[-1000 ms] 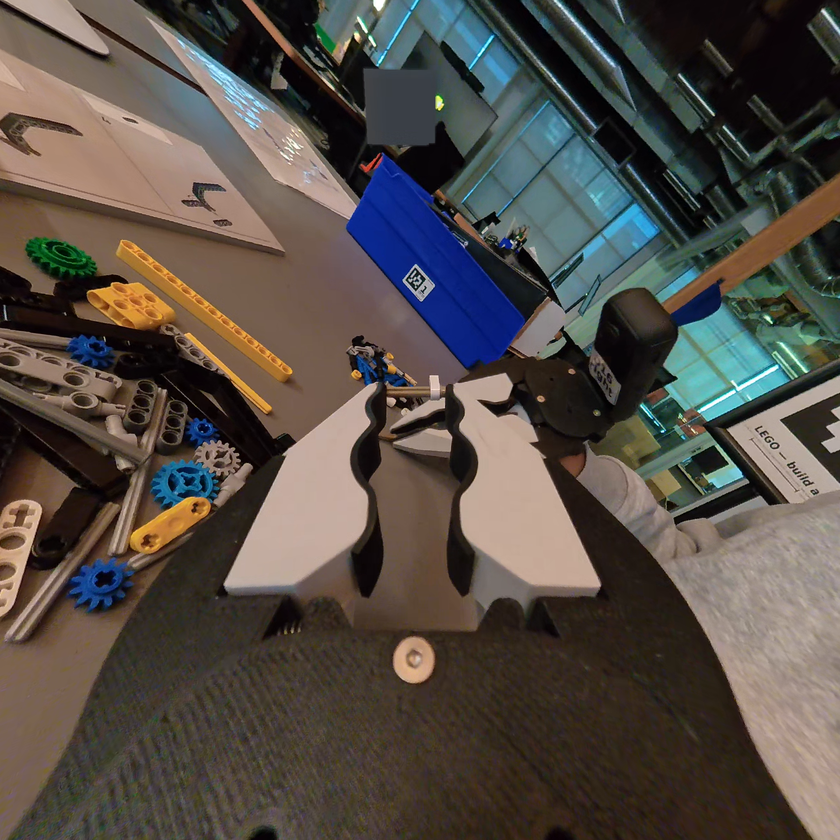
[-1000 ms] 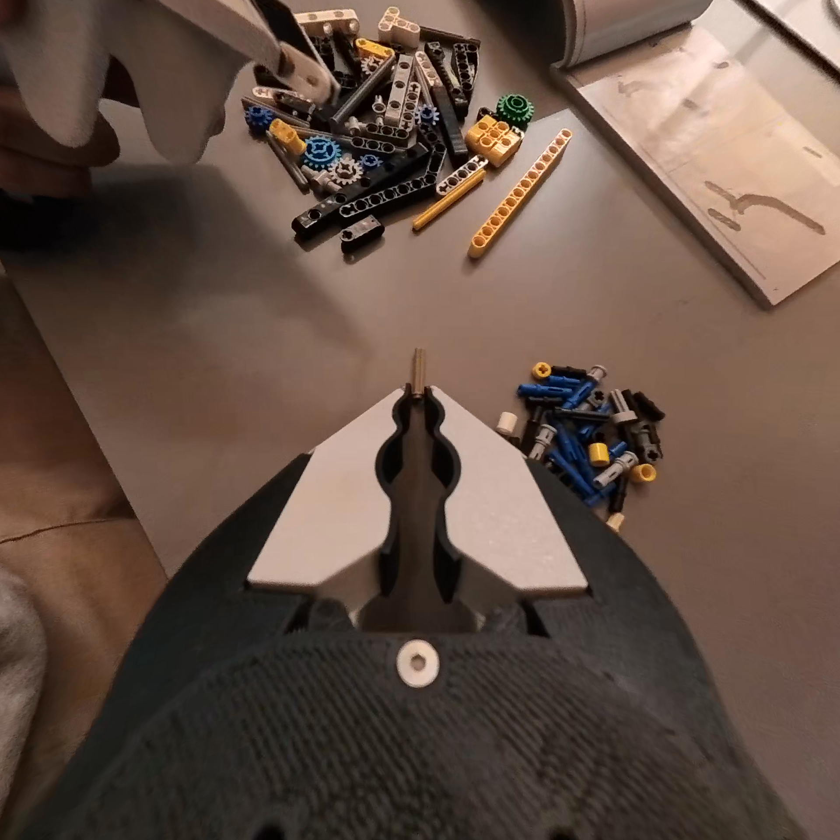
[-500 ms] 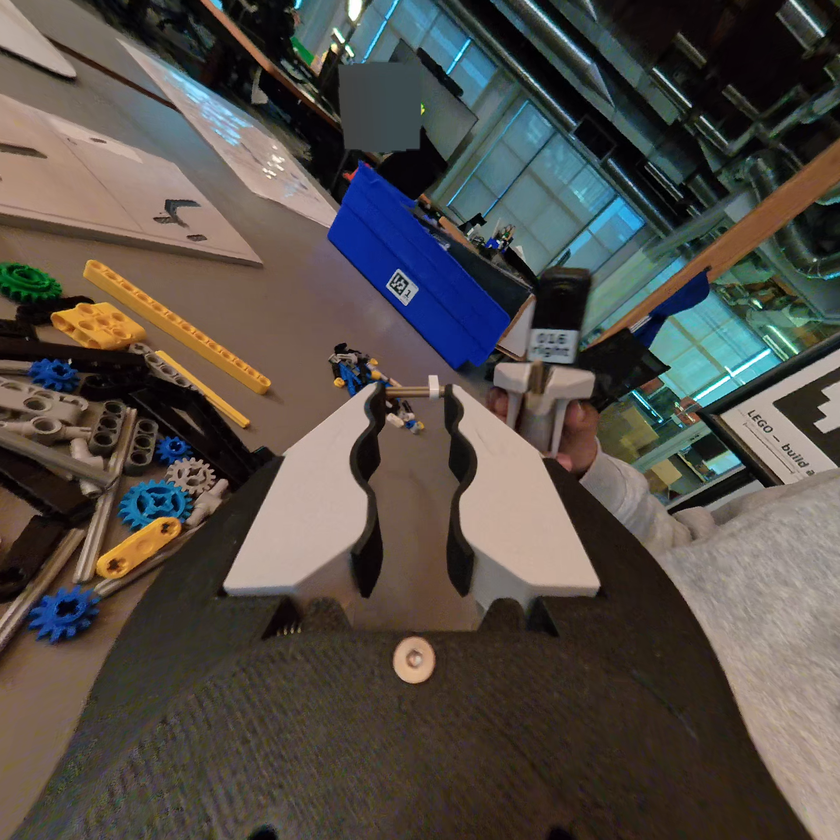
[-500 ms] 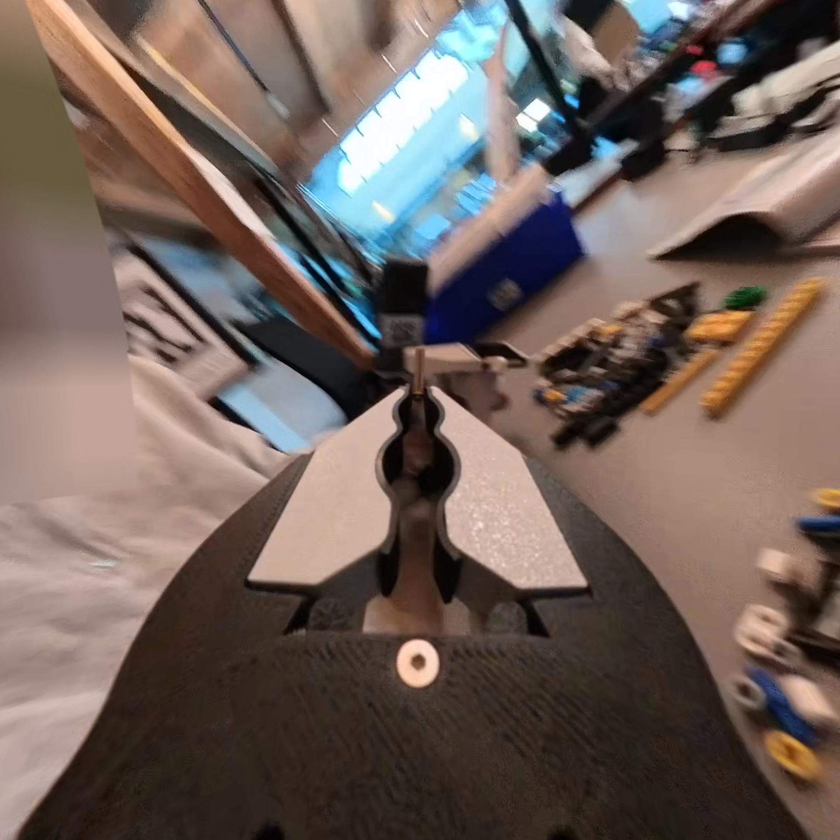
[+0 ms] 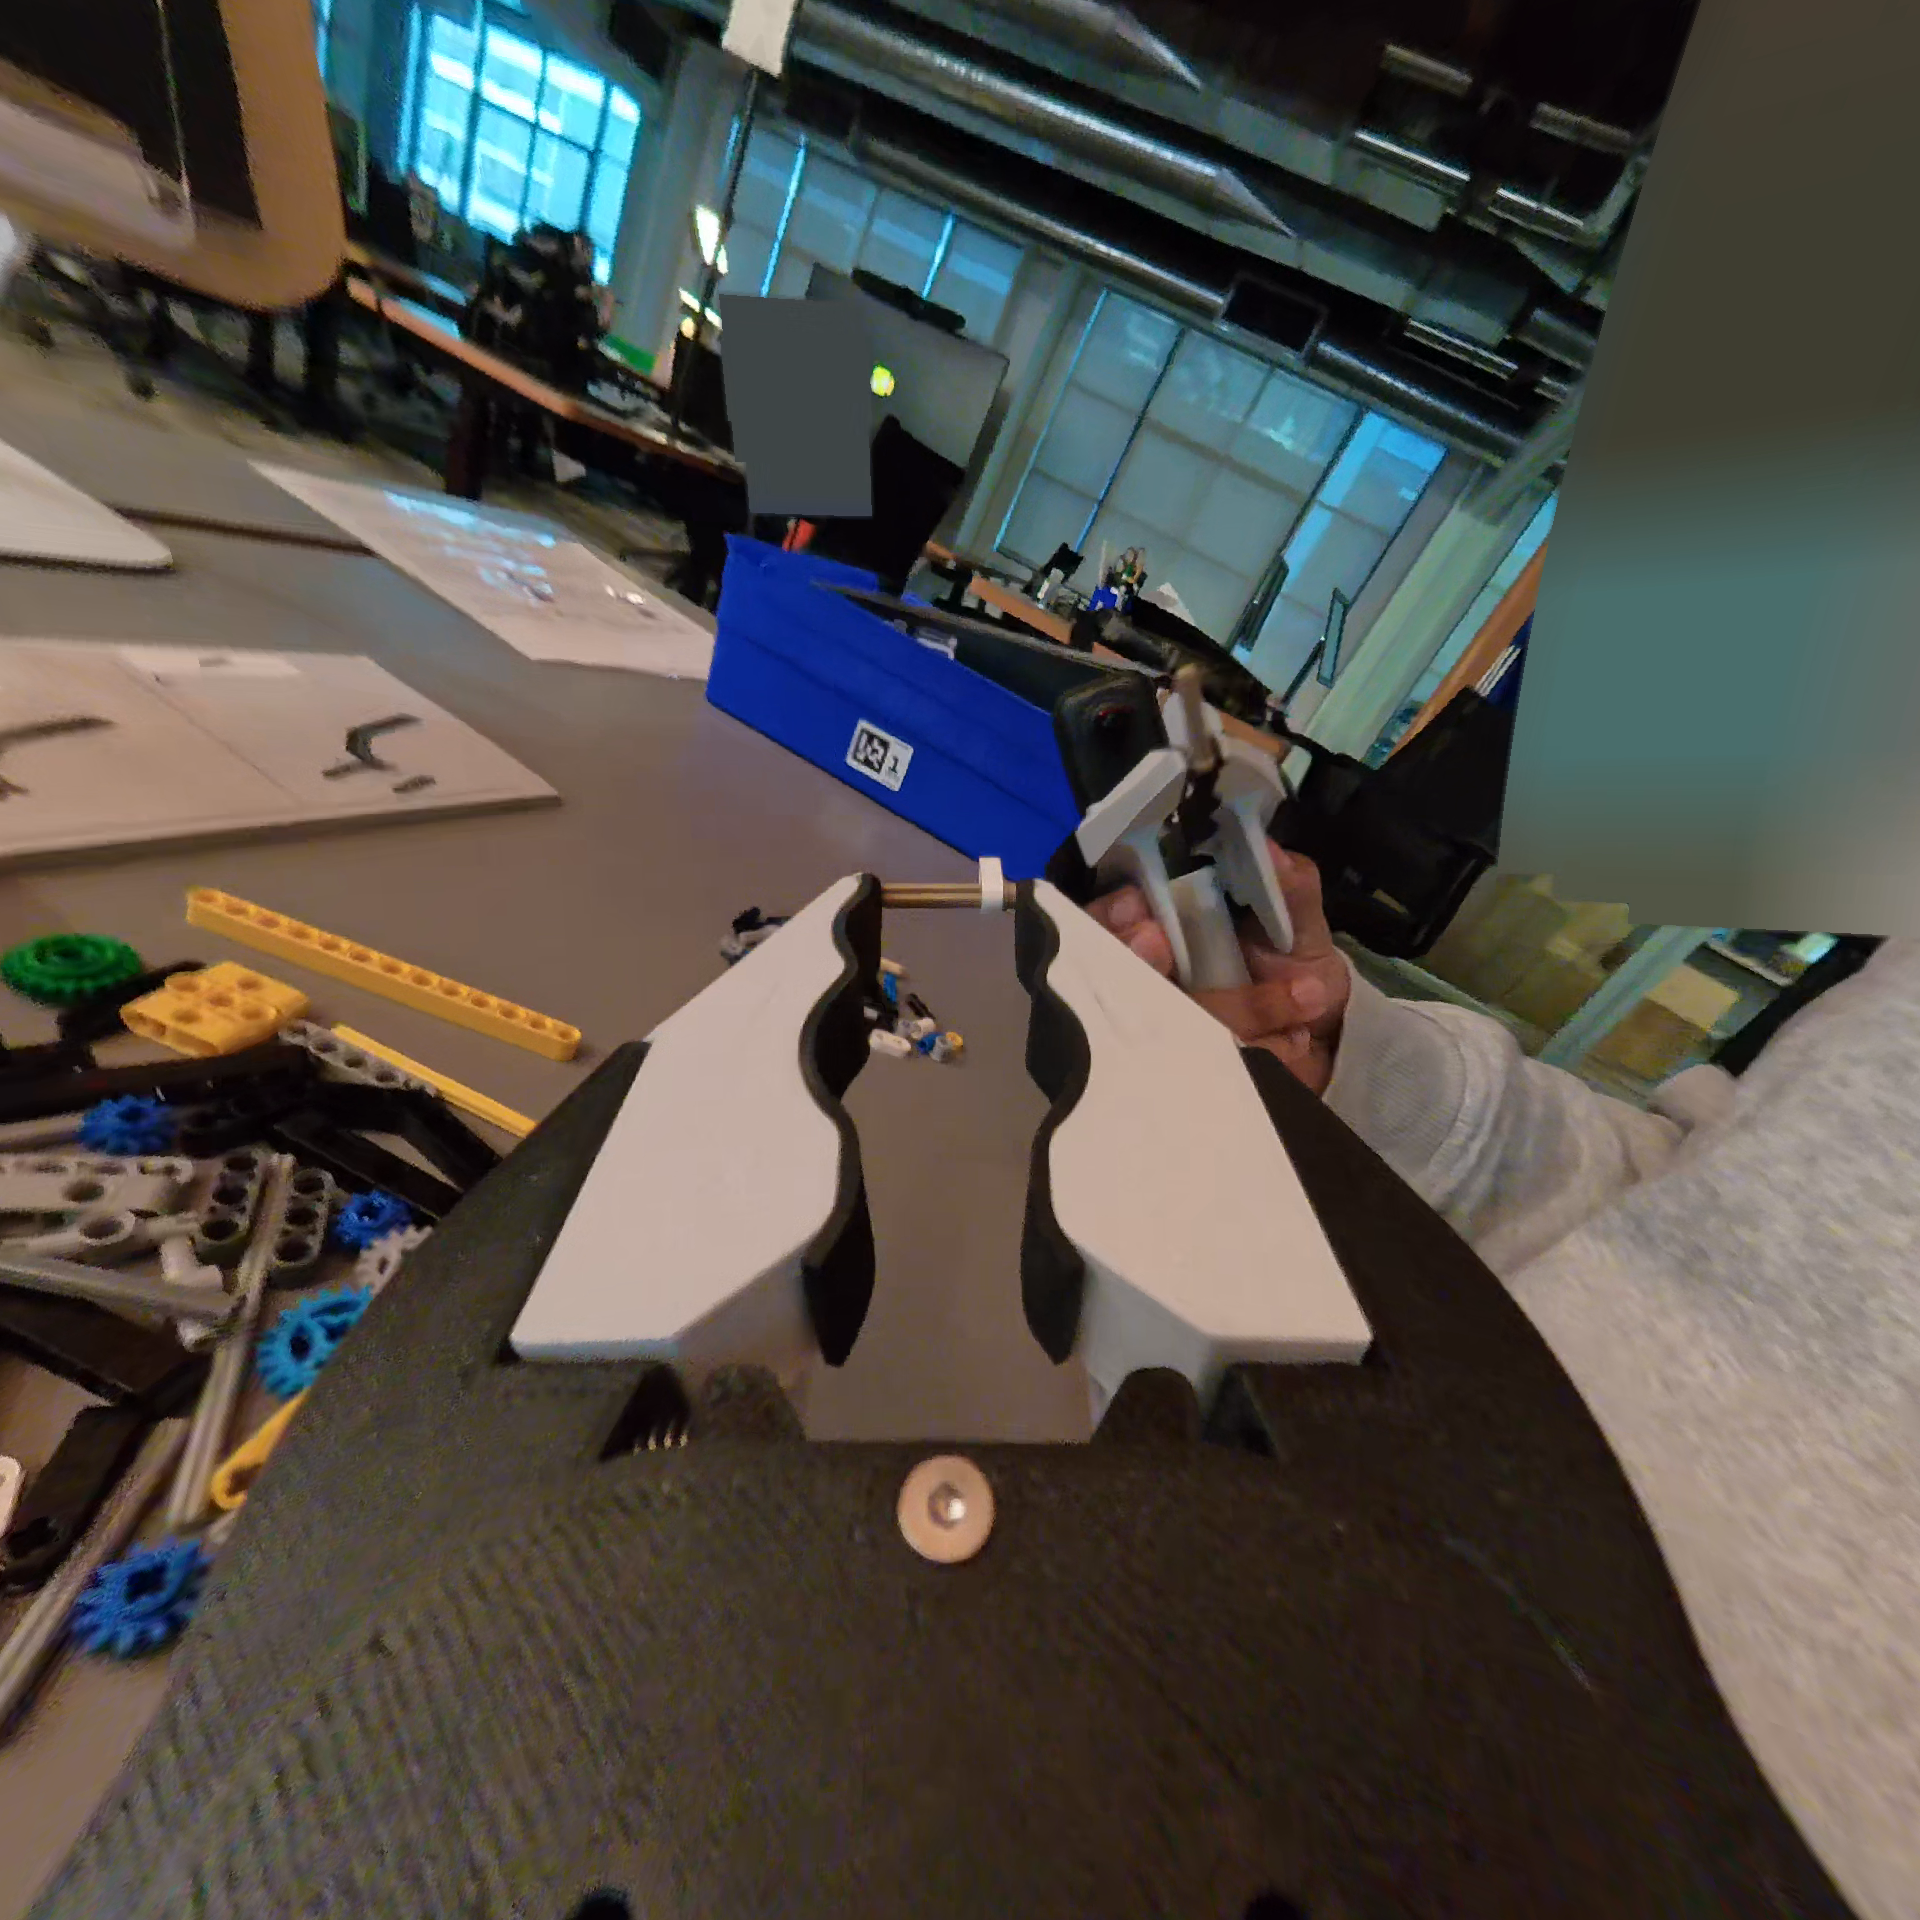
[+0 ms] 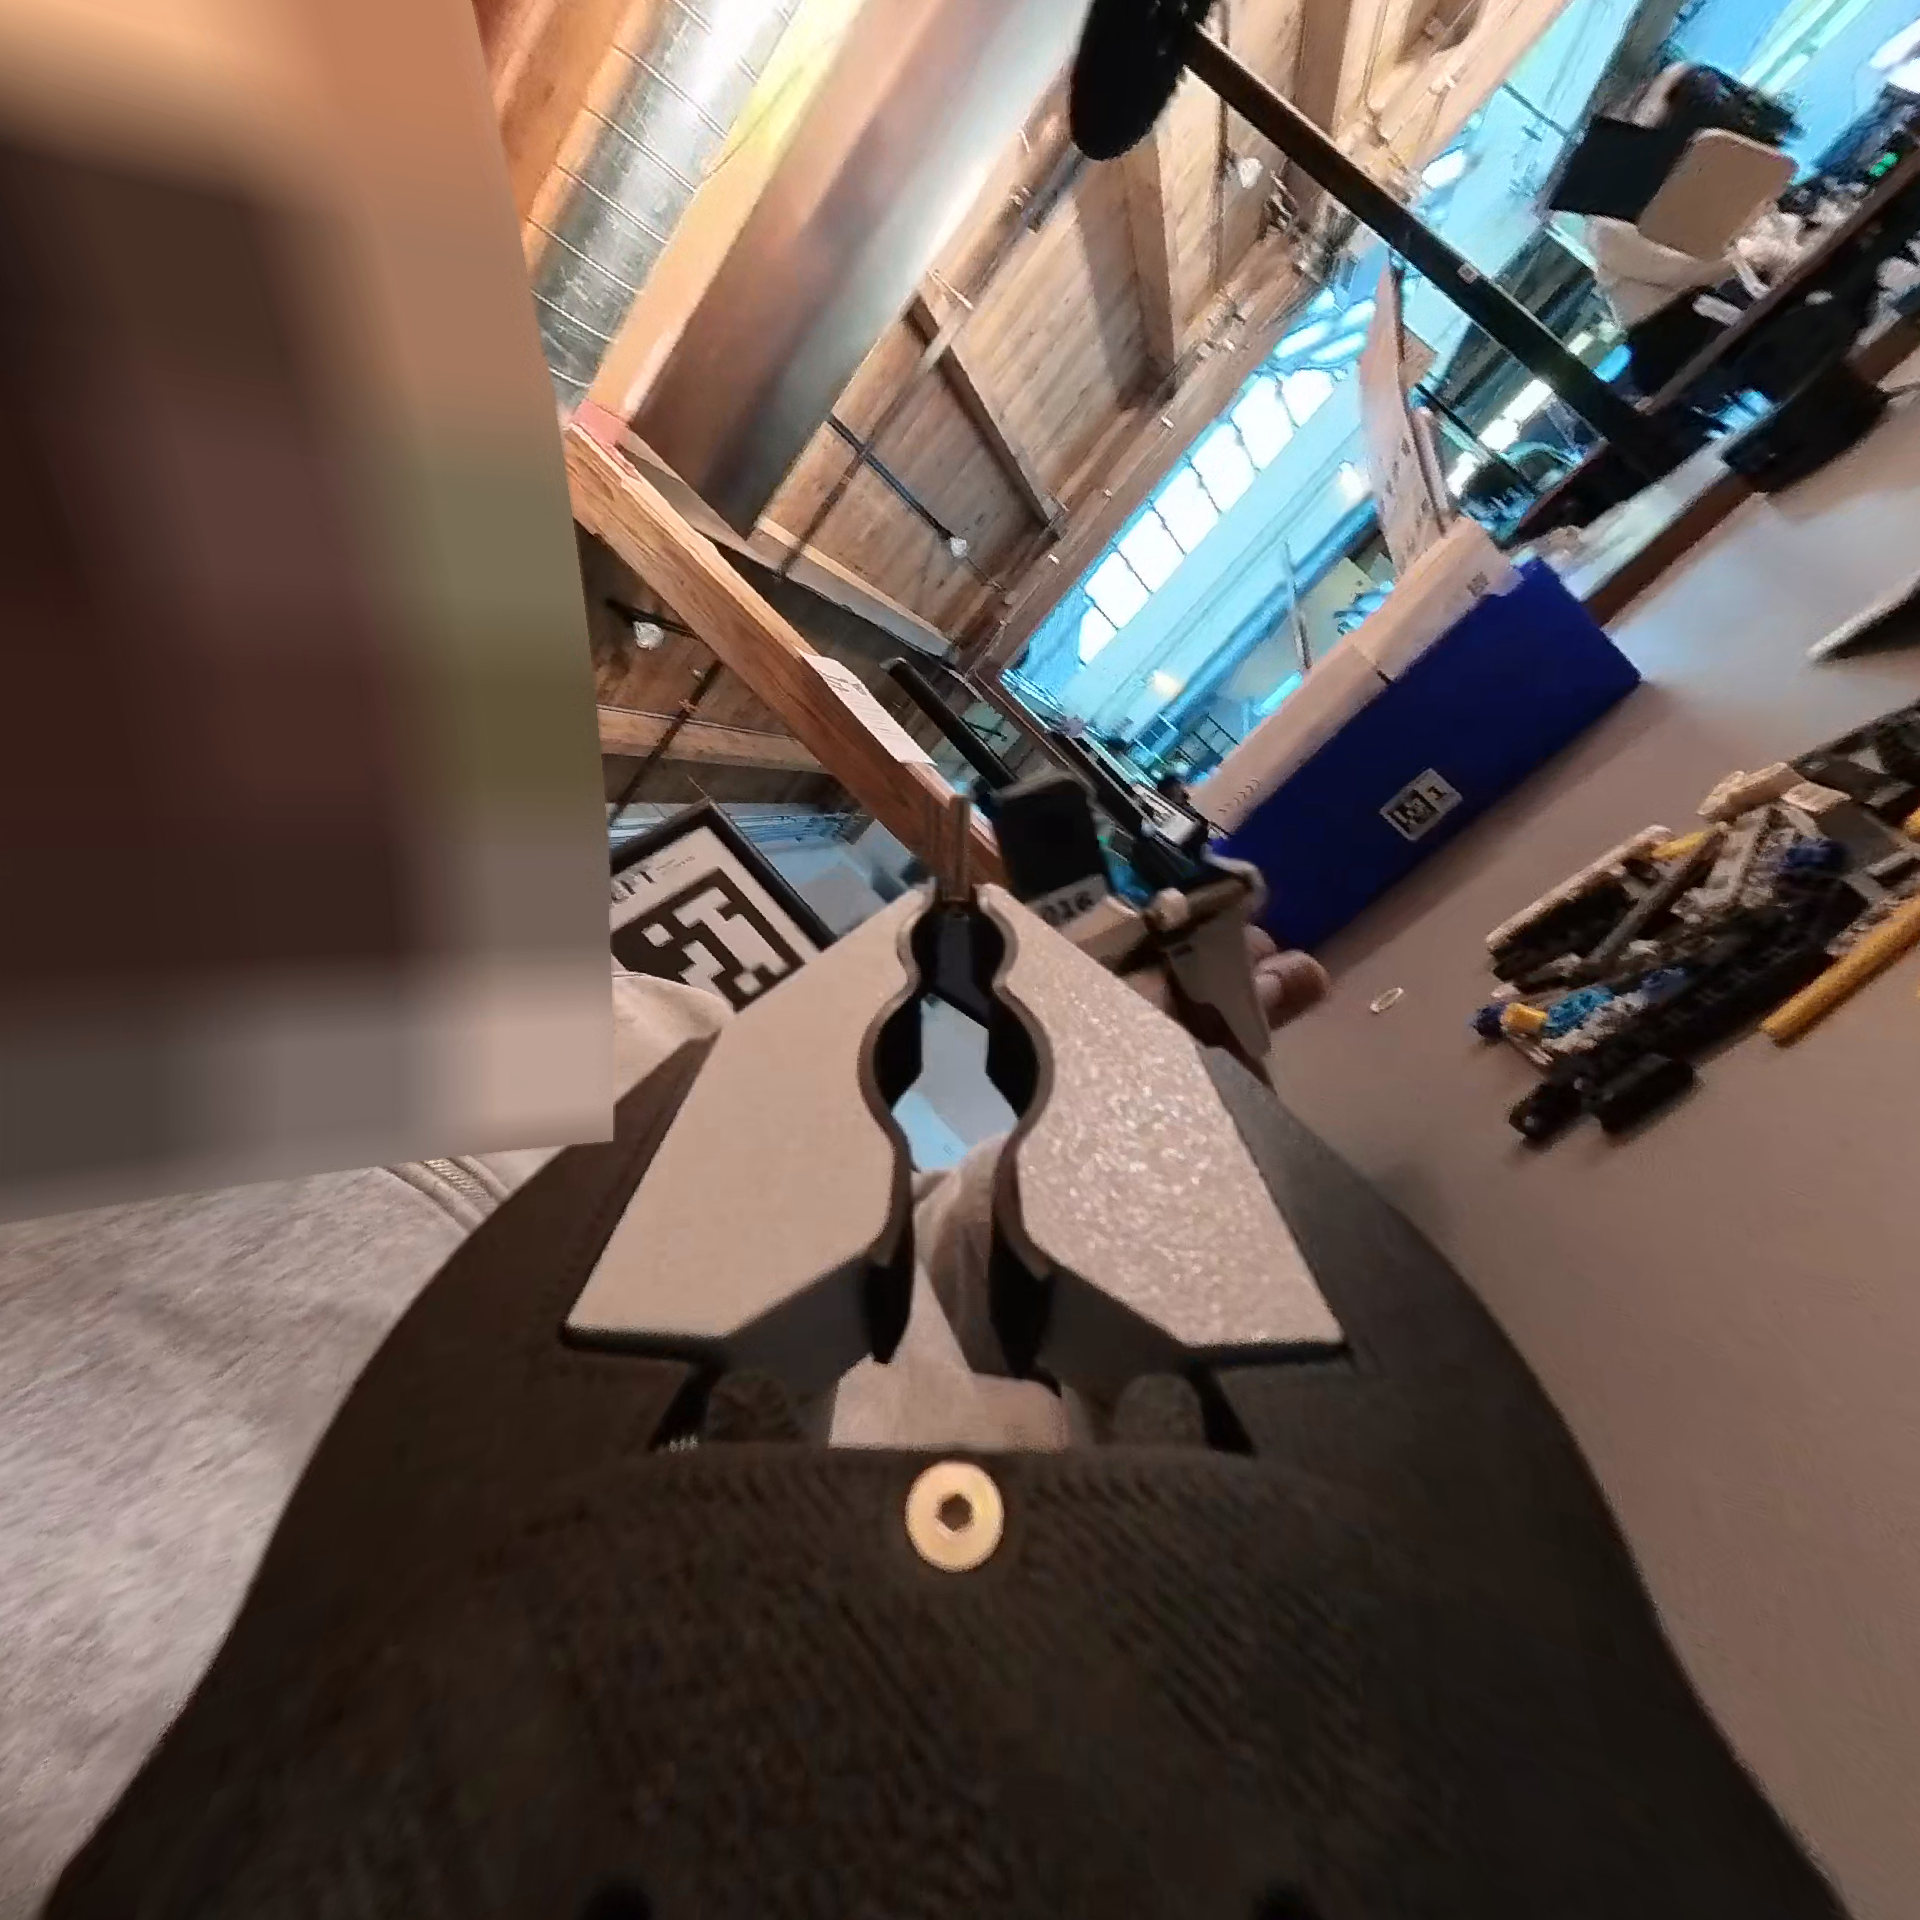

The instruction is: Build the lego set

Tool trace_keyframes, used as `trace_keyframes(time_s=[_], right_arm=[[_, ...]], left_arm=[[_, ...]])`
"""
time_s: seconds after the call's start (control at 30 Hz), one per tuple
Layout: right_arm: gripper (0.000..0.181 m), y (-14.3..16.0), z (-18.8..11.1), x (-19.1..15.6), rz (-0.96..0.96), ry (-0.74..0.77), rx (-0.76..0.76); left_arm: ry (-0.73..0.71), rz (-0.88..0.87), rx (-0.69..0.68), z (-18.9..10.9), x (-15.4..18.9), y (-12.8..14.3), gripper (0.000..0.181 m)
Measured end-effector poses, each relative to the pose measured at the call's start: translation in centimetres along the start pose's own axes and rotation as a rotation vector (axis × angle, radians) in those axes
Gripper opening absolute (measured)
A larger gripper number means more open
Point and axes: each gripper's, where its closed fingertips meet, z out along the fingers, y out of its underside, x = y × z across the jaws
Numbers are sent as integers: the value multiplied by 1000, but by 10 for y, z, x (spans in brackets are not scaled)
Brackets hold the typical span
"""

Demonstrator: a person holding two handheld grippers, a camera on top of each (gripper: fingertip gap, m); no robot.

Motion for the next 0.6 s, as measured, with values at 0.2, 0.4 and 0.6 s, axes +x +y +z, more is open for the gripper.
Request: trace_keyframes(time_s=[0.2,0.4,0.6], right_arm=[[2,37,11,37,-82,279,-199],[2,42,11,46,-103,363,-224],[2,39,5,52,-79,403,-208]], left_arm=[[-67,231,4,-1,5,-3,23],[-109,373,-50,3,6,7,23],[-148,422,-60,3,2,8,23]])
